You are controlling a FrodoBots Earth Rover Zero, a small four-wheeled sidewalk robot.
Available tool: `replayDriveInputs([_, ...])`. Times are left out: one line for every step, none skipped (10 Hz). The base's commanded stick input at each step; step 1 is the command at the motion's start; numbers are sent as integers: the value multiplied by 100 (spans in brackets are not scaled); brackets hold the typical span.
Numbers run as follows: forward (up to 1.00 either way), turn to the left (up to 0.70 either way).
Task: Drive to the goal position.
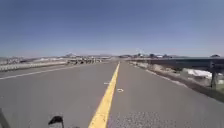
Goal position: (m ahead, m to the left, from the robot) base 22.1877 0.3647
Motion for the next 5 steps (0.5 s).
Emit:
replayDriveInputs([85,0])
replayDriveInputs([85,0])
replayDriveInputs([85,0])
replayDriveInputs([85,0])
replayDriveInputs([85,0])
